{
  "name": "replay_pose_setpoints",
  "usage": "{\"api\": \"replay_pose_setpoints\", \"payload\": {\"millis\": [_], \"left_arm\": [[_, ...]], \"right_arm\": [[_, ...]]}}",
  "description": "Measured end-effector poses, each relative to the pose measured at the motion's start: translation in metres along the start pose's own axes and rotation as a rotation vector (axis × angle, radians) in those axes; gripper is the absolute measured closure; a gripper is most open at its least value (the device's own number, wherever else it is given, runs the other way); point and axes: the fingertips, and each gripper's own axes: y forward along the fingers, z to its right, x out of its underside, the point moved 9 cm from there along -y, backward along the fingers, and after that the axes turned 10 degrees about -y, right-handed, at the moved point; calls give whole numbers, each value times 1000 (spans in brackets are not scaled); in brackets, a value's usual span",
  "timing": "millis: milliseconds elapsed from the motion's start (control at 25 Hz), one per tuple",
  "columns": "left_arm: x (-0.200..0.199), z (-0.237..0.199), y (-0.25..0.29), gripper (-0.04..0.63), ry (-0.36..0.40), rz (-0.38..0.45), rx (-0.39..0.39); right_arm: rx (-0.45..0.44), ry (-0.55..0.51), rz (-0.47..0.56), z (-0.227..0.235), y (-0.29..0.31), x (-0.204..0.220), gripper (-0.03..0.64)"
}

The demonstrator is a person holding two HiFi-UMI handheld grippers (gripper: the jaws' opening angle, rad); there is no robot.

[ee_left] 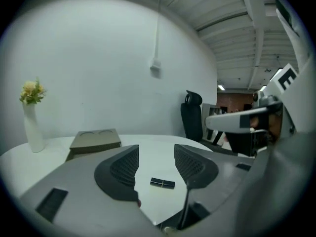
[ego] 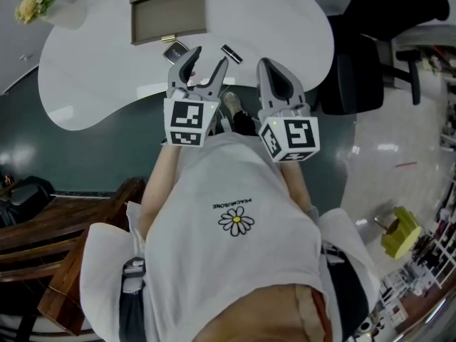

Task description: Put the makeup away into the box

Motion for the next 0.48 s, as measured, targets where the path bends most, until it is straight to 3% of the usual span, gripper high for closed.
{"api": "replay_pose_setpoints", "payload": {"millis": [160, 320, 480], "left_arm": [[27, 0, 48, 330, -59, -218, 38], [69, 2, 89, 253, 90, -404, -6], [96, 4, 116, 239, 131, -518, -1]], "right_arm": [[41, 9, -31, 18, -8, 7, 587], [89, 37, -61, 39, -18, 16, 586], [118, 55, -78, 56, -21, 20, 586]]}}
